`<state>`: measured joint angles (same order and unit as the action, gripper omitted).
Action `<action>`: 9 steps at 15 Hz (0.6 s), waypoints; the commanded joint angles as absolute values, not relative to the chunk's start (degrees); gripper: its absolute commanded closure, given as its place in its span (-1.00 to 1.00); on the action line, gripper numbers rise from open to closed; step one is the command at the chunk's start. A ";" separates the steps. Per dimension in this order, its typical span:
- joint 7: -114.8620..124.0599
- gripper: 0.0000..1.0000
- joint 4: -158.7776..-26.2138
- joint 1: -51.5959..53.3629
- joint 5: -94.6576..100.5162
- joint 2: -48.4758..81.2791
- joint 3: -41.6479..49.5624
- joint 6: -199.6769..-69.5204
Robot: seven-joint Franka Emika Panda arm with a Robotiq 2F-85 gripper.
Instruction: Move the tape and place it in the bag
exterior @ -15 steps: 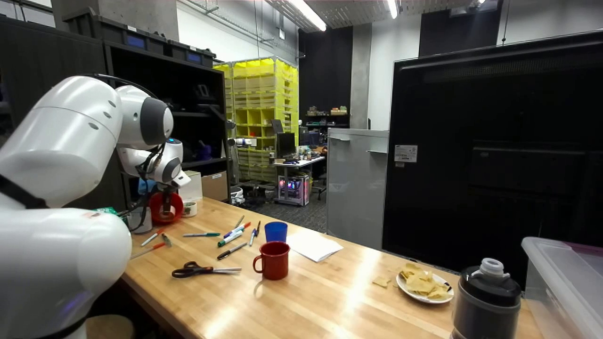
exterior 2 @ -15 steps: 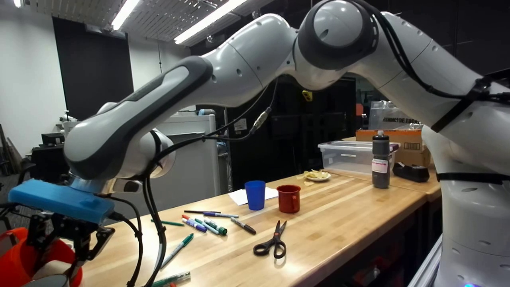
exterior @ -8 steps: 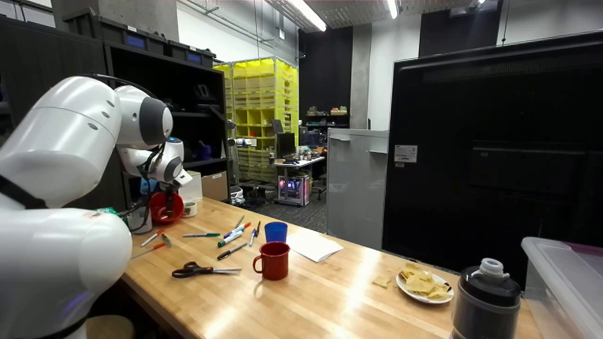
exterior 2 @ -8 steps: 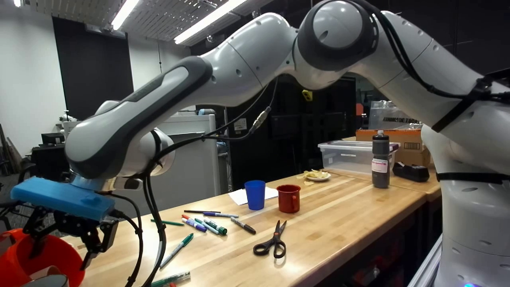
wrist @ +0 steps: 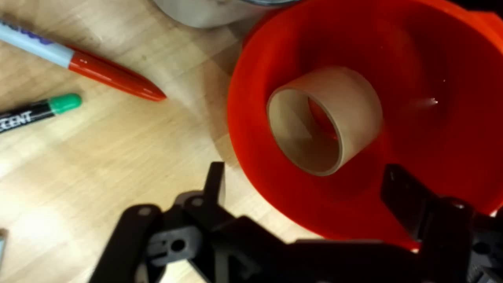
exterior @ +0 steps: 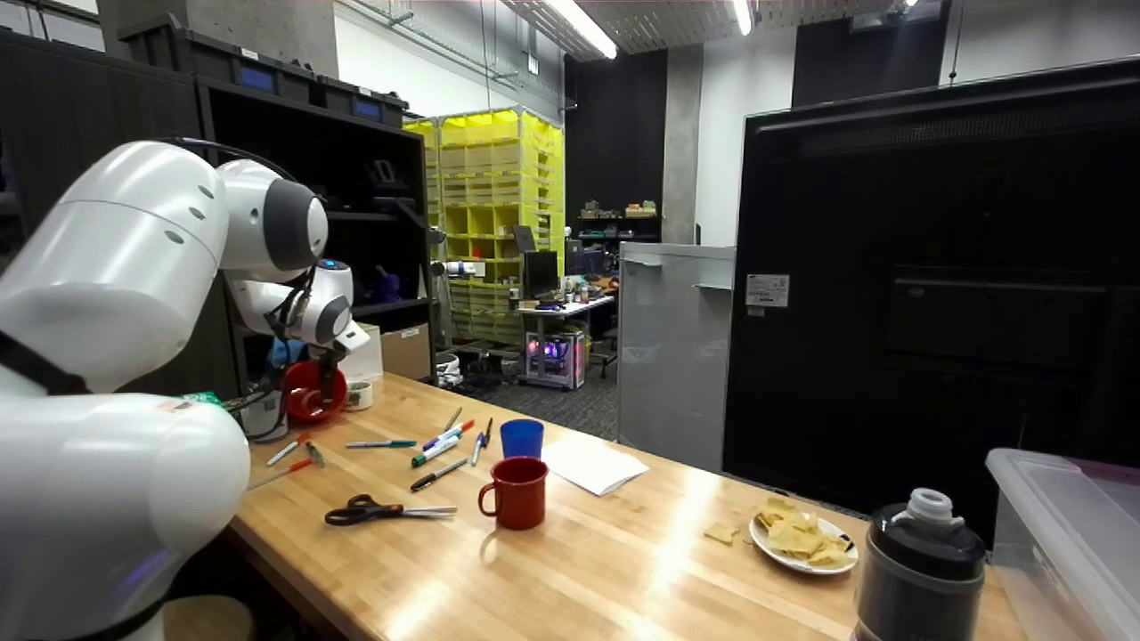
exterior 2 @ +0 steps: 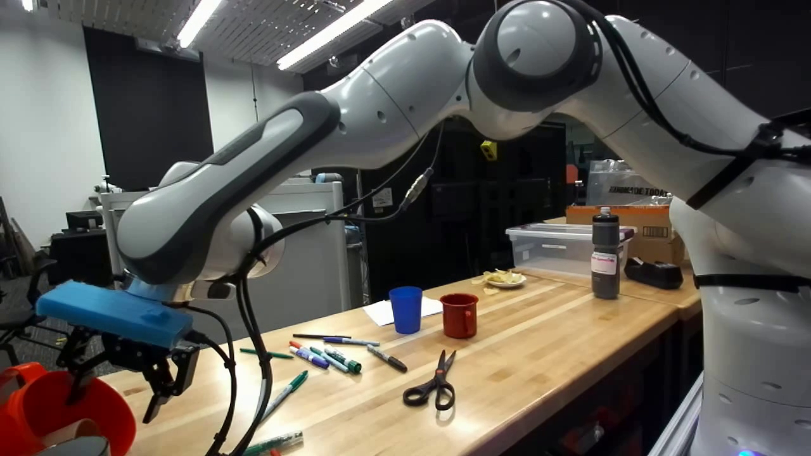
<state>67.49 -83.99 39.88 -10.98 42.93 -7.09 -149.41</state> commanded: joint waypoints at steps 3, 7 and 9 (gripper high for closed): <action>69.80 -1.00 -97.33 39.06 -9.70 30.45 -5.50 -148.63; 68.92 -1.00 -108.20 35.90 -9.81 19.74 -5.97 -150.31; 68.30 -1.00 -113.26 33.30 -9.98 14.36 -6.54 -150.66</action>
